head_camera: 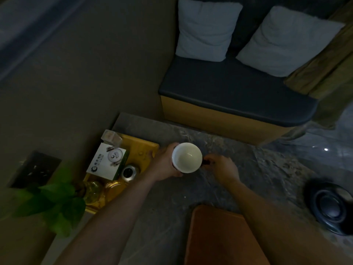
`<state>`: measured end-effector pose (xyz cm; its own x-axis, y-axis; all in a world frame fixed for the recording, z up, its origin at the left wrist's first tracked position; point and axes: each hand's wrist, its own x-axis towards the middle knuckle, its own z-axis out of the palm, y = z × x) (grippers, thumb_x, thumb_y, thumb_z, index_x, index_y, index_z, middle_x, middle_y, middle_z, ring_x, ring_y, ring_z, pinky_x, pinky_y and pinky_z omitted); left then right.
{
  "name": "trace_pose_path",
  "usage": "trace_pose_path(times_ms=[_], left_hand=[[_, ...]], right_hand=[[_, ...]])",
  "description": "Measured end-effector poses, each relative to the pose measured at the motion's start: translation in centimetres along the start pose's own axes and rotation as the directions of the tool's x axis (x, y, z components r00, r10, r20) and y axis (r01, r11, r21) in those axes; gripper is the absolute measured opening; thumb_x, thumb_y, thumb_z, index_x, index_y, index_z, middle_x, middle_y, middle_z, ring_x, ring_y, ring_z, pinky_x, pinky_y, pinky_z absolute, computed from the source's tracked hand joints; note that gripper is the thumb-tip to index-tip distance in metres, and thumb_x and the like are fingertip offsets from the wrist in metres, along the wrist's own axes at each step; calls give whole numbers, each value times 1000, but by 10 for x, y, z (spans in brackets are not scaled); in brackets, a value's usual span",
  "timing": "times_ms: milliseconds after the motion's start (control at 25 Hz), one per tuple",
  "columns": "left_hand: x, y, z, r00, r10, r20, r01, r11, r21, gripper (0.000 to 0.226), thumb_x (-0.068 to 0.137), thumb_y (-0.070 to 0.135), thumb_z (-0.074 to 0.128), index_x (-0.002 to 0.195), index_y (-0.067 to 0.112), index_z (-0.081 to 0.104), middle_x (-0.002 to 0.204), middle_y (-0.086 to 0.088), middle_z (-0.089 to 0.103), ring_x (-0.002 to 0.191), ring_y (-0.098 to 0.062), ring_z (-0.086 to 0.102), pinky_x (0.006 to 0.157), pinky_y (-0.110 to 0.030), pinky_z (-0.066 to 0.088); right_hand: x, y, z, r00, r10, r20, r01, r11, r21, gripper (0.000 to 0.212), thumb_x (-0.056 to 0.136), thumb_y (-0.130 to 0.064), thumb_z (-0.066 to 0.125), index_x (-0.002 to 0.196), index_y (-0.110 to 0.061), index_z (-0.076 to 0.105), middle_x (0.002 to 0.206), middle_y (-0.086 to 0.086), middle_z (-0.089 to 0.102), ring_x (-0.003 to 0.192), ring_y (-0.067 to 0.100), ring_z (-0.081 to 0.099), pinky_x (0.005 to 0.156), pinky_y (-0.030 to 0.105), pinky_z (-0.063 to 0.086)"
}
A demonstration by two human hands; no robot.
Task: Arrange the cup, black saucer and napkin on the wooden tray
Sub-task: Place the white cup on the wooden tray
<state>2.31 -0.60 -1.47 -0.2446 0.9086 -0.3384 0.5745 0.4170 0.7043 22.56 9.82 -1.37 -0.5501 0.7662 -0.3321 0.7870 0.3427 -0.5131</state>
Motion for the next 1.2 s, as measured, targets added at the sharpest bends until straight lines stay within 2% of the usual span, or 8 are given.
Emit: trace_pose_path(times_ms=[200,440,560,640,800,920,1000,1200], left_hand=[[-10,10,1,1000,-27,-8,27,999,-25,106,51,28,93,139,29,34,142,0,46,129,-23,44,104,-52,43],[-39,21,11,999,29,-17,-29,1000,-1,102,50,33,92,133,38,34,140,3,49,128,-21,46,104,-55,42],[-59,27,20,998,69,4,-69,997,-22,100,51,36,91,132,43,33,140,4,49,129,-18,45,105,-56,41],[-72,31,29,996,88,14,-88,996,-29,96,53,37,91,131,42,35,139,5,50,130,-17,46,105,-56,42],[-95,34,50,996,77,43,-76,997,-15,95,53,45,90,133,43,38,137,10,52,130,-15,47,105,-57,41],[-111,32,68,991,114,64,-112,993,-29,94,54,41,91,133,40,40,135,9,54,126,-12,49,103,-52,45],[-120,31,77,989,126,76,-125,992,-17,96,53,36,93,133,39,40,134,9,55,125,-11,50,102,-49,47],[-129,30,82,983,125,131,-135,989,64,100,53,40,89,137,42,34,139,9,52,131,-16,45,106,-56,39]], right_hand=[[-10,-4,5,999,29,-36,-27,999,42,16,89,-24,64,103,-28,70,102,-1,72,88,20,65,74,38,55],[-48,6,7,996,25,-81,-17,995,96,16,89,-22,65,103,-26,72,99,0,74,85,18,66,72,38,56],[-76,15,11,994,15,-108,-12,1000,23,17,90,-25,65,107,-26,69,100,-4,73,83,10,65,73,33,57],[-97,22,16,991,-4,-136,4,1000,3,18,90,-28,64,107,-28,68,99,-6,73,84,9,65,75,35,58],[-138,35,24,987,23,-158,-23,1000,2,19,88,-35,64,107,-35,69,105,-5,70,99,19,60,85,45,52],[-167,44,34,977,54,-204,-61,998,-29,18,88,-39,63,105,-39,68,102,-6,69,96,20,58,77,38,48],[-183,46,40,975,78,-208,-82,997,-10,17,87,-38,65,103,-39,69,102,-6,70,95,20,59,78,38,49],[-207,47,54,964,126,-235,-118,992,49,22,83,-33,71,105,-35,70,106,-5,71,101,21,59,83,41,48]])
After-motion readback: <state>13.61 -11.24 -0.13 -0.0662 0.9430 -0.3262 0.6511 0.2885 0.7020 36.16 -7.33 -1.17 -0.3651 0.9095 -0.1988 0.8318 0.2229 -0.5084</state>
